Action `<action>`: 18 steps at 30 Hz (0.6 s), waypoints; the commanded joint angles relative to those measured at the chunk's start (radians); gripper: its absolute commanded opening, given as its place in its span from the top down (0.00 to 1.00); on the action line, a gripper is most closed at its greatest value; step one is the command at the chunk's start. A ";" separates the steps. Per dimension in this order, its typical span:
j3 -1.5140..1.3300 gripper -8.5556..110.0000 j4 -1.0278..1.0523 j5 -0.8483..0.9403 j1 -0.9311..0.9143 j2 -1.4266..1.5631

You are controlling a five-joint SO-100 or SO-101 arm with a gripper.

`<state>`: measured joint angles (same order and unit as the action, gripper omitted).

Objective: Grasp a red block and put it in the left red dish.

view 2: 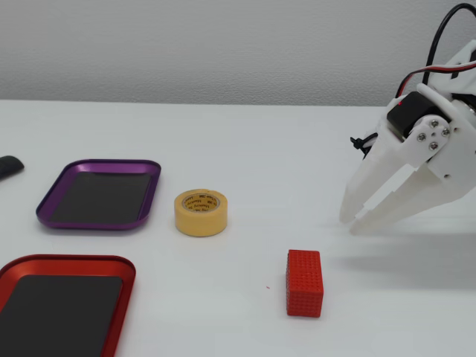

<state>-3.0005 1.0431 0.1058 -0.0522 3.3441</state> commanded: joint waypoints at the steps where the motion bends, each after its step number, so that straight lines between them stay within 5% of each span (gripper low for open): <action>1: 0.061 0.91 -0.006 -0.005 -0.006 -0.021; 8: 0.431 0.84 0.011 -0.008 0.018 -0.518; 18: 0.867 0.70 0.198 -0.084 0.314 -1.232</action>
<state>-2.2243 1.2257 0.0568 0.2148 2.2503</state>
